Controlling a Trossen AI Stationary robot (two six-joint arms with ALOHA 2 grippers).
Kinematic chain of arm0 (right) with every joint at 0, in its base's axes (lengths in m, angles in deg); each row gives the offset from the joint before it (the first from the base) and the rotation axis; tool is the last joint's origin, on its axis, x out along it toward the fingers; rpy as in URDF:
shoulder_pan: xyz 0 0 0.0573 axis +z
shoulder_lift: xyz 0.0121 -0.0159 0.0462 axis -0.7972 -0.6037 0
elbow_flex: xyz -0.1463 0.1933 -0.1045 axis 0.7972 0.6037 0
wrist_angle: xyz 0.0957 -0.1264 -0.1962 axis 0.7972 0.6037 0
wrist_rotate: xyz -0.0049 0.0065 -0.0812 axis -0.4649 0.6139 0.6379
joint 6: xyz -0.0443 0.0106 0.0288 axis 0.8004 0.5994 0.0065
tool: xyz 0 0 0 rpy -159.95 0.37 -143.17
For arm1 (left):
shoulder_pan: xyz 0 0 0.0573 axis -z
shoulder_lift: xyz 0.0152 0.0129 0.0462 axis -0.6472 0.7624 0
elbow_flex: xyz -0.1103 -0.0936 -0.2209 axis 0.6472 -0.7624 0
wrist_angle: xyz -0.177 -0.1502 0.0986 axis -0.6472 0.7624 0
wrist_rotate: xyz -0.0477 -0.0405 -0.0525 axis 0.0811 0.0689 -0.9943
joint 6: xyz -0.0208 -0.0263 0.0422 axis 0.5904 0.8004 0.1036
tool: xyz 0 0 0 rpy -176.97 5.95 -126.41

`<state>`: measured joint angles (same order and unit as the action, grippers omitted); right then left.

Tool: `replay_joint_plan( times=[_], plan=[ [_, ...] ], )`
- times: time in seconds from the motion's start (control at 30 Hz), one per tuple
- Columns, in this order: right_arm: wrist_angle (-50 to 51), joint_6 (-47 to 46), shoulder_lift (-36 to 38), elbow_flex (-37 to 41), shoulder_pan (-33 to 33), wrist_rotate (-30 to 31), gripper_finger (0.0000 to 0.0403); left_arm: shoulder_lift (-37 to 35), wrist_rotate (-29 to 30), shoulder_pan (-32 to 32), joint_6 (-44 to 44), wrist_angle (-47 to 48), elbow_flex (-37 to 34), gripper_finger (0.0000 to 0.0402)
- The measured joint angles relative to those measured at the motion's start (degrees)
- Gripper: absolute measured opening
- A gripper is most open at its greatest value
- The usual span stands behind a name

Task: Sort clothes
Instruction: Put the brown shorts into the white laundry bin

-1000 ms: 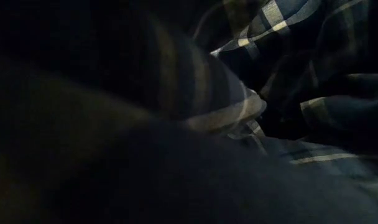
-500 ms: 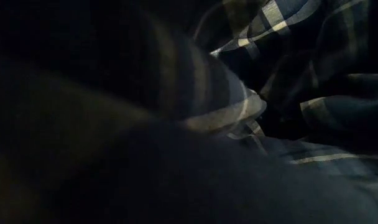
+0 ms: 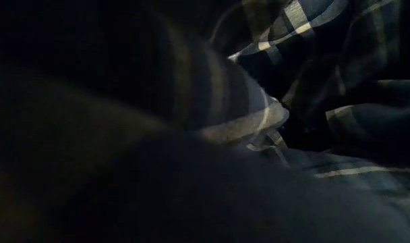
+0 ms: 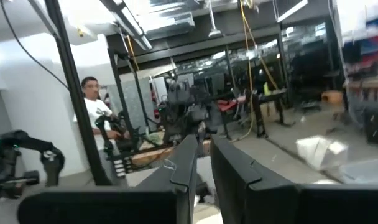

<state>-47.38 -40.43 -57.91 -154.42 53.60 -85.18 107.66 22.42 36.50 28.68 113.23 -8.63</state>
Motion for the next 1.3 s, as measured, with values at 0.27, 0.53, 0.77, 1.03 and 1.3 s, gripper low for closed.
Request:
replay_joint_plan(
  times=[0.27, 0.53, 0.77, 1.03, 1.3],
  plan=[
    [3.3, 2.7, -1.8, -5.8, 0.0, 0.3, 0.0038, 4.6, -10.1, 0.1, -5.3, -1.7, -5.1, 0.0002],
    [3.4, 2.8, -2.7, -5.7, 0.0, 0.3, 0.0038, 4.7, -14.4, 0.0, -1.1, -5.2, -16.3, 0.0038],
    [3.4, 2.9, -3.9, -5.6, 0.0, 0.3, 0.0038, 3.5, -12.4, 0.1, 0.6, -7.5, -20.0, 0.0119],
    [3.4, 3.3, -4.2, -5.6, 0.0, 0.3, 0.0038, 2.6, -5.5, 0.4, -3.8, -9.6, -22.8, 0.0204],
    [3.5, 3.3, -4.8, -5.6, 0.0, 0.3, 0.0038, 1.4, -8.7, 1.2, -3.4, -22.3, -34.0, 0.0221]
  ],
)
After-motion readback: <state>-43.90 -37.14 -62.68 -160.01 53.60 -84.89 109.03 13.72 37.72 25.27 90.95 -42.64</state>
